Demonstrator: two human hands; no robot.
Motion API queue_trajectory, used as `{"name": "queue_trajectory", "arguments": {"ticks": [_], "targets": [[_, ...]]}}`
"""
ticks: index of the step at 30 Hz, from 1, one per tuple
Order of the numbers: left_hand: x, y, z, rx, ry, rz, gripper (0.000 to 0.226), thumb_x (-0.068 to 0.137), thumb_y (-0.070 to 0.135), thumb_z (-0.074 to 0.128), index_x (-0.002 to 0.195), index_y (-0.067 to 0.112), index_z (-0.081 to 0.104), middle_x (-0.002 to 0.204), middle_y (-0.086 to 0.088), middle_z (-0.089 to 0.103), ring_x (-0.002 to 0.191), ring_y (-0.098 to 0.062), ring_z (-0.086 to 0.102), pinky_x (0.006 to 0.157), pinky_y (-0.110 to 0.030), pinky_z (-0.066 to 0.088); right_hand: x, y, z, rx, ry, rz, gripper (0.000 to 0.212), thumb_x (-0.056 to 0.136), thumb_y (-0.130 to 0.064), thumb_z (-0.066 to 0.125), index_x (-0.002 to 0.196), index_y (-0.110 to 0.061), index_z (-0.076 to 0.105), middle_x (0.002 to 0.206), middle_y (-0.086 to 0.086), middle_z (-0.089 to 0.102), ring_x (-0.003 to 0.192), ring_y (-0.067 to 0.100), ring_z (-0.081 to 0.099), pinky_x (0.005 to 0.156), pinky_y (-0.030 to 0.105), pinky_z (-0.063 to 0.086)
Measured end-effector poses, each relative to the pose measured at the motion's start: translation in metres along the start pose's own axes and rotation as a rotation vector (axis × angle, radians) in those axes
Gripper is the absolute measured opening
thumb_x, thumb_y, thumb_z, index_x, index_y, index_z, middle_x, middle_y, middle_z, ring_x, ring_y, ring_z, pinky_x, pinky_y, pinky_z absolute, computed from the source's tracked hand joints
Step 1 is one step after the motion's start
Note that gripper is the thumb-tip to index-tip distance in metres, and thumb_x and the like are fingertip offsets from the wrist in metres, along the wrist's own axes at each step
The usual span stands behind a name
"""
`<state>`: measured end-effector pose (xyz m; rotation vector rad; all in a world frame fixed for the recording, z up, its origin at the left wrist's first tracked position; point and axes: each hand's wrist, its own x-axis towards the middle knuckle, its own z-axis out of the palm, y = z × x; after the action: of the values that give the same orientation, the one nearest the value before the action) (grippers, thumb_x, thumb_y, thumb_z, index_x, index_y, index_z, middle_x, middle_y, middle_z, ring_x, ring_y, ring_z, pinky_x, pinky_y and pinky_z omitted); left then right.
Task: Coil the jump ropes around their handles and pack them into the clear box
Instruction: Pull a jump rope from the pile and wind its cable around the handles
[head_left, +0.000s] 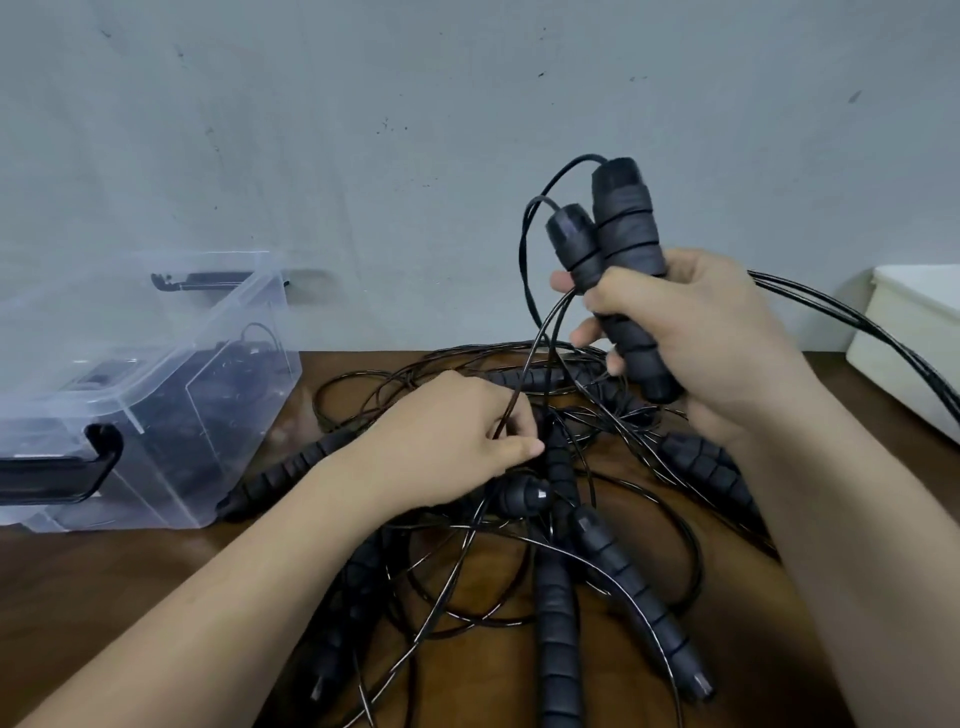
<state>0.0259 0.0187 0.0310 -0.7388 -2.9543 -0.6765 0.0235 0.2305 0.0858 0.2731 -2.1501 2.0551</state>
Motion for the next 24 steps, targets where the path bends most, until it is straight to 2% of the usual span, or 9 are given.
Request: {"name": "queue_trajectory", "arguments": {"ticks": [4, 7, 9, 11, 14, 16, 19, 21, 24], "targets": [[-0.01, -0.003, -0.012, 0.062, -0.184, -0.081, 0.048, 0.074, 0.074, 0.08, 0.1, 0.039, 0.062, 0.081, 0.011, 0.071, 0.072, -0.002, 0.065, 0.069, -0.029, 0.055, 0.002, -0.003, -0.008, 0.006, 0.035, -0.014, 0.015, 0.092, -0.013, 0.073, 0.105, -0.012, 0.079, 0.112, 0.018, 0.08, 0.081, 0.021, 0.073, 0.057, 0.032, 0.049], [-0.013, -0.003, -0.011, 0.112, -0.223, -0.087, 0.04, 0.078, 0.05, 0.085, 0.102, 0.036, 0.056, 0.078, 0.007, 0.071, 0.07, -0.005, 0.063, 0.068, -0.032, 0.055, 0.002, -0.007, -0.012, 0.009, 0.052, -0.037, 0.015, 0.093, -0.01, 0.07, 0.105, -0.011, 0.079, 0.114, 0.012, 0.08, 0.079, 0.018, 0.073, 0.059, 0.033, 0.048], [-0.011, -0.002, -0.013, 0.123, -0.167, -0.077, 0.031, 0.082, 0.032, 0.081, 0.102, 0.035, 0.057, 0.077, 0.006, 0.069, 0.069, -0.005, 0.062, 0.065, -0.028, 0.051, 0.002, -0.009, -0.013, 0.023, 0.062, -0.049, 0.018, 0.093, -0.008, 0.068, 0.109, -0.008, 0.077, 0.115, 0.007, 0.081, 0.078, 0.017, 0.073, 0.058, 0.032, 0.046], [-0.009, -0.003, -0.018, 0.151, -0.06, -0.069, 0.028, 0.083, 0.03, 0.079, 0.1, 0.034, 0.057, 0.076, 0.006, 0.068, 0.069, -0.005, 0.06, 0.062, -0.024, 0.046, 0.002, -0.011, -0.015, 0.031, 0.085, -0.066, 0.019, 0.092, -0.009, 0.068, 0.109, -0.007, 0.076, 0.116, 0.011, 0.08, 0.078, 0.018, 0.072, 0.059, 0.033, 0.045], [-0.006, -0.006, -0.019, 0.029, 0.063, -0.076, 0.029, 0.083, 0.033, 0.083, 0.096, 0.031, 0.057, 0.072, 0.003, 0.067, 0.067, -0.009, 0.06, 0.063, -0.027, 0.046, 0.002, -0.013, -0.018, 0.04, 0.108, -0.089, 0.017, 0.093, -0.008, 0.067, 0.108, -0.008, 0.076, 0.118, 0.018, 0.078, 0.078, 0.018, 0.072, 0.064, 0.038, 0.041], [-0.007, -0.006, -0.015, -0.039, 0.049, -0.104, 0.034, 0.08, 0.04, 0.086, 0.095, 0.032, 0.056, 0.071, 0.005, 0.064, 0.063, -0.006, 0.055, 0.06, -0.026, 0.043, 0.001, -0.012, -0.016, 0.038, 0.104, -0.087, 0.017, 0.094, -0.006, 0.066, 0.108, -0.007, 0.076, 0.118, 0.017, 0.078, 0.077, 0.017, 0.073, 0.065, 0.039, 0.039], [-0.007, -0.001, -0.01, -0.101, -0.03, -0.167, 0.048, 0.071, 0.063, 0.089, 0.094, 0.034, 0.058, 0.077, 0.013, 0.063, 0.071, -0.003, 0.057, 0.065, -0.027, 0.047, 0.0, -0.01, -0.011, 0.016, 0.096, -0.08, 0.015, 0.094, -0.007, 0.067, 0.104, -0.01, 0.078, 0.116, 0.012, 0.079, 0.077, 0.015, 0.074, 0.064, 0.036, 0.042], [-0.006, 0.004, -0.007, -0.104, -0.025, -0.184, 0.052, 0.07, 0.073, 0.084, 0.086, 0.03, 0.059, 0.07, 0.016, 0.059, 0.065, -0.001, 0.054, 0.061, -0.024, 0.042, -0.001, -0.009, -0.009, 0.015, 0.089, -0.076, 0.014, 0.093, -0.007, 0.068, 0.101, -0.011, 0.079, 0.117, 0.012, 0.079, 0.077, 0.015, 0.074, 0.063, 0.036, 0.043], [-0.003, 0.012, 0.002, -0.035, 0.038, -0.18, 0.05, 0.081, 0.07, 0.076, 0.075, 0.024, 0.058, 0.064, 0.011, 0.054, 0.059, -0.005, 0.049, 0.058, -0.028, 0.037, -0.001, -0.01, -0.009, 0.021, 0.08, -0.068, 0.014, 0.094, -0.007, 0.068, 0.103, -0.01, 0.078, 0.118, 0.012, 0.079, 0.077, 0.015, 0.074, 0.065, 0.038, 0.041]]}}
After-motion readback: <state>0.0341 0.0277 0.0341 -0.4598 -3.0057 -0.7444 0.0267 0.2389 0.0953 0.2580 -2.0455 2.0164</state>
